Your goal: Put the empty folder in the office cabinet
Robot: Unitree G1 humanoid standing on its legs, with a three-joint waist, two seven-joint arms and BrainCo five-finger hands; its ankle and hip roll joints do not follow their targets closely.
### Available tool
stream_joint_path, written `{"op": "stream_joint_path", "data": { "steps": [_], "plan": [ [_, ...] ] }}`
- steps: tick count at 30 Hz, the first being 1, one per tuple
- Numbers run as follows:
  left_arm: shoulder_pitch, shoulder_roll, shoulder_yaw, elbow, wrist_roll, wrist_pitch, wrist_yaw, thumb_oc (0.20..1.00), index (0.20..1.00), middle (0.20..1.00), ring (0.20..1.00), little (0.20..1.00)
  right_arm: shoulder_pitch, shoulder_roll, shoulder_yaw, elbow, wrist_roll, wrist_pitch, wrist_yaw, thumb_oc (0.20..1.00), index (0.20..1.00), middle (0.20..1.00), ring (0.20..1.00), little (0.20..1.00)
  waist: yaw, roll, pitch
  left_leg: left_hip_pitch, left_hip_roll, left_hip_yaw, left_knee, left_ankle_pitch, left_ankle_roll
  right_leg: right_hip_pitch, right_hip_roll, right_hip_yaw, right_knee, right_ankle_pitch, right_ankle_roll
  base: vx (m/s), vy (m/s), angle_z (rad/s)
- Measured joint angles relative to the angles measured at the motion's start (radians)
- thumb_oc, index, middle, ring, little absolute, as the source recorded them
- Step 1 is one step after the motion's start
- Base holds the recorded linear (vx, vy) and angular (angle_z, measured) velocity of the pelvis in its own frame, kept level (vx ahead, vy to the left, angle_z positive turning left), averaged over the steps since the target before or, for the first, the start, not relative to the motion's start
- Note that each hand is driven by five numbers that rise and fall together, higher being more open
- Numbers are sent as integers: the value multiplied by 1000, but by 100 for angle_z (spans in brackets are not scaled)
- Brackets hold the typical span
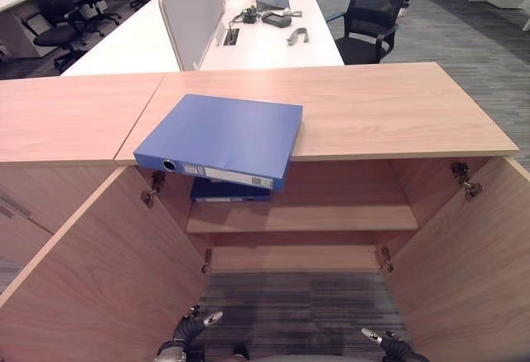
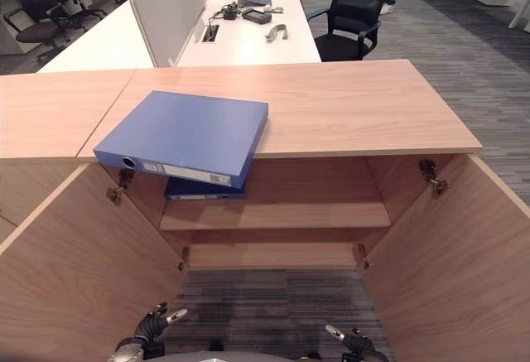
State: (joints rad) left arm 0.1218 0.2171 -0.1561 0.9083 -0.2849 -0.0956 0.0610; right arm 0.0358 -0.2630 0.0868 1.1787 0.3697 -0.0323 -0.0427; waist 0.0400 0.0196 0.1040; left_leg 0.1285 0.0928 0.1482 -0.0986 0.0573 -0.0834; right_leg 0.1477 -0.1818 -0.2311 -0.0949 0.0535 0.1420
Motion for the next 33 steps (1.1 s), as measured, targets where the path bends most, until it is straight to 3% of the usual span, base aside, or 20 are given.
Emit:
{"op": "stream_joint_path", "data": {
  "steps": [7, 10, 13, 19, 24, 33],
  "plan": [
    [14, 47, 0, -147, 52, 4, 14, 1000, 1000, 1000, 1000, 1000, -4, 1, 0, -2, -2, 0, 0, 1000, 1000, 1000, 1000, 1000, 10, 1, 4, 16, 0, -1, 8, 0, 0, 15, 3, 0, 0, 4, 0, 0, 0, 0],
    [60, 129, 16, -383, 154, 6, 38, 1000, 1000, 1000, 1000, 1000, -1, 0, -6, -3, -7, 0, 0, 1000, 1000, 1000, 1000, 1000, 27, -1, 8, 20, 0, -4, 0, -1, -1, 23, 3, -1, 0, 3, 0, -4, -46, 2],
    [117, 162, 110, -598, 257, -1, 75, 1000, 1000, 1000, 1000, 1000, 2, 0, -14, -4, -7, -1, -1, 1000, 1000, 1000, 1000, 1000, 42, -9, 12, 24, 1, -9, -1, -3, -3, 29, 3, -4, 0, 2, -1, 6, -40, 4],
    [120, 192, 171, -686, 426, -36, 183, 1000, 1000, 1000, 1000, 1000, 30, 7, -19, 0, -8, -5, -6, 1000, 1000, 1000, 1000, 1000, 73, -19, 18, 22, 1, -16, -1, -3, -3, 31, 3, -10, 0, -1, -3, 14, -40, 3],
    [112, 243, 197, -779, 600, -46, 280, 1000, 1000, 1000, 1000, 1000, 35, 10, -14, -1, -8, -11, -17, 1000, 1000, 1000, 1000, 1000, 76, -31, 20, 23, 1, -18, -1, -1, -1, 33, 4, -12, 0, -1, -3, 13, -12, 0],
    [21, 381, 180, -845, 834, -50, 363, 1000, 1000, 1000, 1000, 1000, 48, 11, -4, -1, -8, -26, -24, 1000, 1000, 1000, 1000, 1000, 70, -29, 21, 17, 1, -51, -1, 4, -8, 50, 6, -47, 0, -6, -2, 17, -8, 10]
  ]
}}
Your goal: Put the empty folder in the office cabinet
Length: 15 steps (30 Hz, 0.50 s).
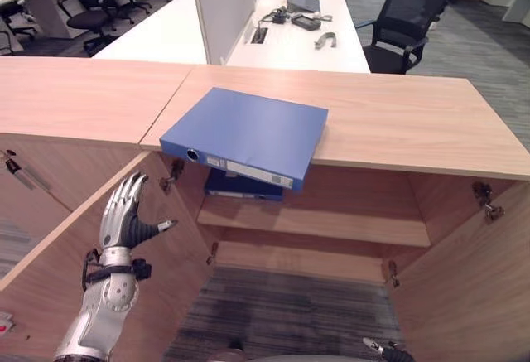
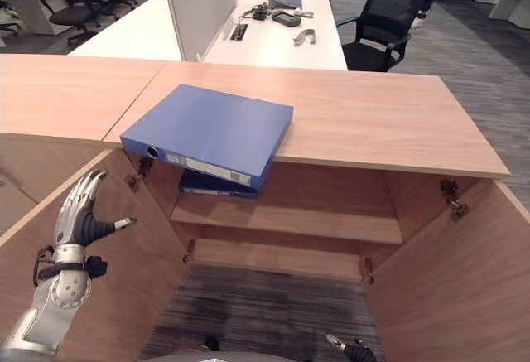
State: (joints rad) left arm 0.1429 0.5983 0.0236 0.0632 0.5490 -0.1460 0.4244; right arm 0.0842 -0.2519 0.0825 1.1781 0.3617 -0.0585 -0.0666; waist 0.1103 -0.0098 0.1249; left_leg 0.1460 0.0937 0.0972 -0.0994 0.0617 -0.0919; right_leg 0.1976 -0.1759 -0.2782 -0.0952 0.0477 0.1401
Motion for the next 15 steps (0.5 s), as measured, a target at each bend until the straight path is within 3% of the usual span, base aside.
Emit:
{"op": "stream_joint_path", "data": {
  "steps": [7, 11, 15],
  "plan": [
    [-71, 168, -65, -58, 145, -9, 17, 1000, 1000, 1000, 1000, 1000, 9, -1, 7, 0, 0, -5, 0, 1000, 1000, 1000, 1000, 1000, -21, 10, -4, 5, -1, -9, 0, 1, 0, 14, 0, -9, 0, -3, 0, 36, 2, 4],
    [-101, 194, -71, -65, 213, -9, 19, 1000, 1000, 1000, 1000, 1000, 9, -2, 15, 0, -1, -5, 0, 1000, 1000, 1000, 1000, 1000, -44, 19, -8, 9, -1, -7, 0, 1, 0, 14, 0, -8, 0, -3, 0, 6, 5, -1],
    [-151, 197, -143, -63, 264, -14, 16, 1000, 1000, 1000, 1000, 1000, 11, -3, 27, 0, -30, -6, -1, 1000, 1000, 1000, 1000, 1000, -70, 37, -24, 13, 0, 2, 0, 0, -1, 13, -1, 0, 0, -3, 0, 19, 19, -5]
  ]
}}
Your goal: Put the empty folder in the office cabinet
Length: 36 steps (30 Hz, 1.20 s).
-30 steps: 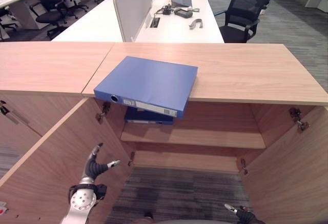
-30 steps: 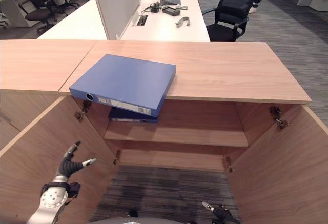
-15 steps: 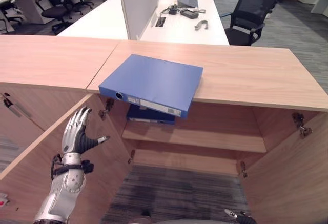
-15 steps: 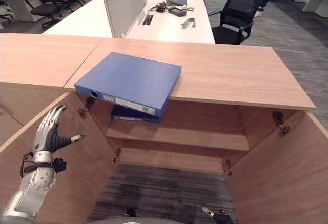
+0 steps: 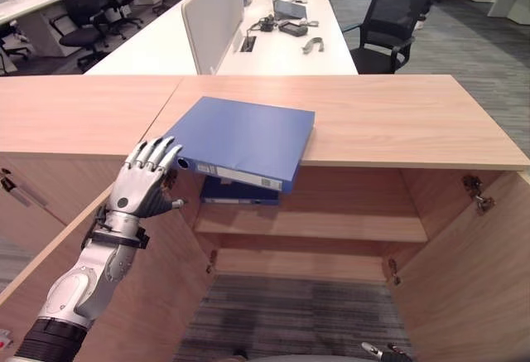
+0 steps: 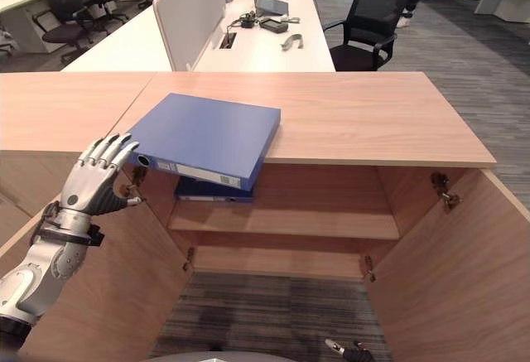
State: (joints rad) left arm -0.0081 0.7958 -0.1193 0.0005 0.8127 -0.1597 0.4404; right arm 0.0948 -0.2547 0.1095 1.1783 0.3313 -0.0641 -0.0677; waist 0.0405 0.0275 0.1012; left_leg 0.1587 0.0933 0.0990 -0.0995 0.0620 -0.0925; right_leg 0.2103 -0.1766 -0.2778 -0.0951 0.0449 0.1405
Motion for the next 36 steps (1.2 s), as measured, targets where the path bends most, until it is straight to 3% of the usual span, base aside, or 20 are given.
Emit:
{"op": "stream_joint_path", "data": {
  "steps": [7, 11, 25, 29, 36],
  "plan": [
    [-47, 2, -53, 1, 24, -11, -20, 1000, 1000, 1000, 1000, 1000, 3, -1, 0, 1, -1, 0, -7, 1000, 1000, 1000, 1000, 1000, -16, 10, -9, -4, 0, 8, 0, 0, 0, -9, 0, 10, 0, 1, 1, 2, 9, -4],
    [-109, 8, -158, 21, 32, -13, -33, 1000, 1000, 1000, 1000, 1000, -3, -1, -1, 0, -1, -2, -21, 1000, 1000, 1000, 1000, 1000, -33, 12, -15, -5, 0, 17, 0, 0, 0, -17, 0, 18, 0, 3, 1, -6, 14, -6],
    [-193, 4, -212, 81, 39, -5, -43, 1000, 1000, 1000, 1000, 1000, 2, -3, 0, 1, -40, 1, -23, 1000, 1000, 1000, 1000, 1000, -62, 12, -15, 6, 1, 60, 0, -1, 0, -34, -1, 60, 0, 12, 3, -4, 6, -9],
    [-267, -2, -284, 138, 52, 8, -52, 1000, 1000, 1000, 1000, 1000, -1, -5, 0, 10, -40, 2, -22, 1000, 1000, 1000, 1000, 1000, -60, 10, -15, 7, 1, 62, 0, 0, 0, -35, -1, 64, 0, 15, 5, -2, 0, -1],
    [-269, -4, -284, 176, 64, 14, -57, 1000, 1000, 1000, 1000, 1000, -4, -6, 0, 8, -40, 1, -24, 1000, 1000, 1000, 1000, 1000, -72, 10, -15, 7, 1, 65, 0, 0, 0, -36, -1, 68, 0, 17, 4, 0, 0, 0]
  ]
}}
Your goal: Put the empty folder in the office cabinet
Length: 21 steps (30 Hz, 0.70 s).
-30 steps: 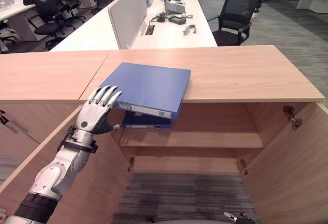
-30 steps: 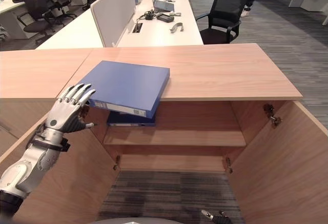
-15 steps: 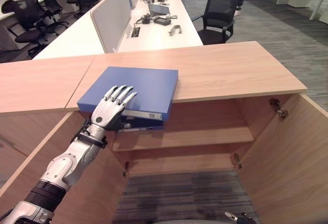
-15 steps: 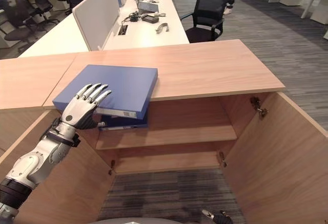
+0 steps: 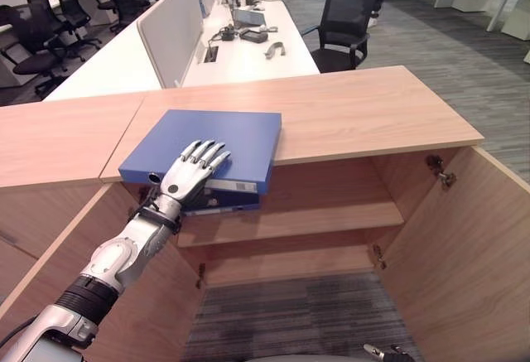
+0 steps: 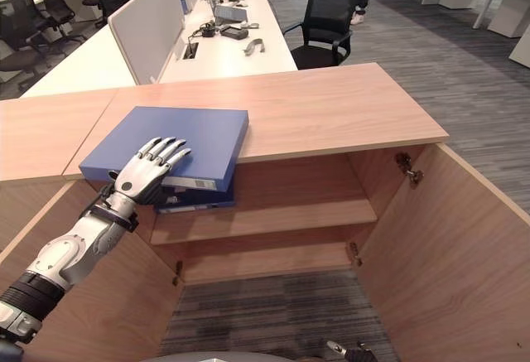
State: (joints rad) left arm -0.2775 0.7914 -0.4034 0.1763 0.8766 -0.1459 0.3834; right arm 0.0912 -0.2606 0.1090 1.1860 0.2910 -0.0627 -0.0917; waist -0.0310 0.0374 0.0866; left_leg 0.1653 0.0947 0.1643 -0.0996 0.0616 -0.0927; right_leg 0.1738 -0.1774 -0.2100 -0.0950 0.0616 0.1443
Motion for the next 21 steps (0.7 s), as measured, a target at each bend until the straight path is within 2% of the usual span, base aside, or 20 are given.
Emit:
{"op": "stream_joint_path", "data": {
  "steps": [21],
  "plan": [
    [-21, -10, -29, 67, 5, 34, 21, 1000, 1000, 1000, 1000, 1000, 0, 0, 0, 0, 1, 0, -8, 1000, 1000, 1000, 1000, 1000, -15, -1, -3, 2, 0, -1, 0, 0, 0, 3, 0, 0, 0, 0, 0, 0, 0, 0]
  ]
}}
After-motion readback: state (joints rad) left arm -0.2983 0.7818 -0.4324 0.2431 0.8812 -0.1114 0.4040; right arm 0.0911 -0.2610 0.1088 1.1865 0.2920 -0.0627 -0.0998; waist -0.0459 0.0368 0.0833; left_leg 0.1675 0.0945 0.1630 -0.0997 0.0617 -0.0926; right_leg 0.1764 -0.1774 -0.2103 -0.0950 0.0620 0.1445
